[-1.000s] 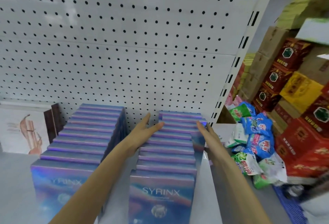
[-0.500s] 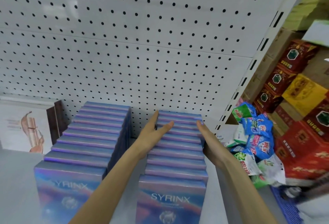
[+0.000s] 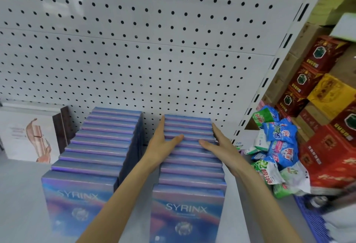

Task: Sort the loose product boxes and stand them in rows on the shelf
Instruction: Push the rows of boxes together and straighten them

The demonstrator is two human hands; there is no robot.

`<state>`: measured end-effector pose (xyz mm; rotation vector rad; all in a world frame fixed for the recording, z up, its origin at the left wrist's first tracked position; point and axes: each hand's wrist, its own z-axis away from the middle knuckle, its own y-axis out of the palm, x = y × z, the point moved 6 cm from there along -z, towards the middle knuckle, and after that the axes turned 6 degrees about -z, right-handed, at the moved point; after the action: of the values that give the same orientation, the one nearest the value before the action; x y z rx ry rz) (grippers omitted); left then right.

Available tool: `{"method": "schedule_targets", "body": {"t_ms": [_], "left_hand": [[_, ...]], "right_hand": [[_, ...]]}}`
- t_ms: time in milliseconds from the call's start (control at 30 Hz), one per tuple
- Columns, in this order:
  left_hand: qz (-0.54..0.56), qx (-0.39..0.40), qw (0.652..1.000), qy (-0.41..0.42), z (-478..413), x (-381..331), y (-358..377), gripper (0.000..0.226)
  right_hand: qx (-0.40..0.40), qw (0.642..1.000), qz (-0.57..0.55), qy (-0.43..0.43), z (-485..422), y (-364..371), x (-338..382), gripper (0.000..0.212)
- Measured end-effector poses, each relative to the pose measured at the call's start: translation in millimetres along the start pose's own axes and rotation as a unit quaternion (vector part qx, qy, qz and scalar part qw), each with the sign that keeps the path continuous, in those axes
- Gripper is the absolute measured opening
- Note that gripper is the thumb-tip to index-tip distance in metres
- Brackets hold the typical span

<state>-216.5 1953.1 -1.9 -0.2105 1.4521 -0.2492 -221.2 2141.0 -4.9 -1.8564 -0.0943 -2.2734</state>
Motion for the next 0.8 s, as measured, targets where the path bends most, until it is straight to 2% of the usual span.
{"method": "schedule_targets", "body": {"t_ms": [67, 167, 467, 800], "left_hand": [[0.005, 0.006, 1.000, -0.003, 0.9, 0.1, 1.1, 0.087], [0.010, 0.012, 1.000, 0.001, 1.5, -2.8, 2.3, 0.085], [0.002, 0.020, 1.000, -0.003, 1.5, -3.1, 2.0, 0.084], [0.019, 0.067, 0.998, -0.008, 10.1, -4.9, 2.9, 0.085]], "right_hand": [[-0.014, 1.000, 0.028, 0.000, 1.7, 3.4, -0.6, 0.082], [-0.024, 0.999, 0.026, -0.003, 3.2, 5.8, -0.1, 0.088], [-0.048, 0.998, -0.001, -0.030, 9.4, 8.6, 4.2, 0.076], [-0.055, 0.998, -0.014, -0.018, 9.2, 10.4, 2.8, 0.082]]}}
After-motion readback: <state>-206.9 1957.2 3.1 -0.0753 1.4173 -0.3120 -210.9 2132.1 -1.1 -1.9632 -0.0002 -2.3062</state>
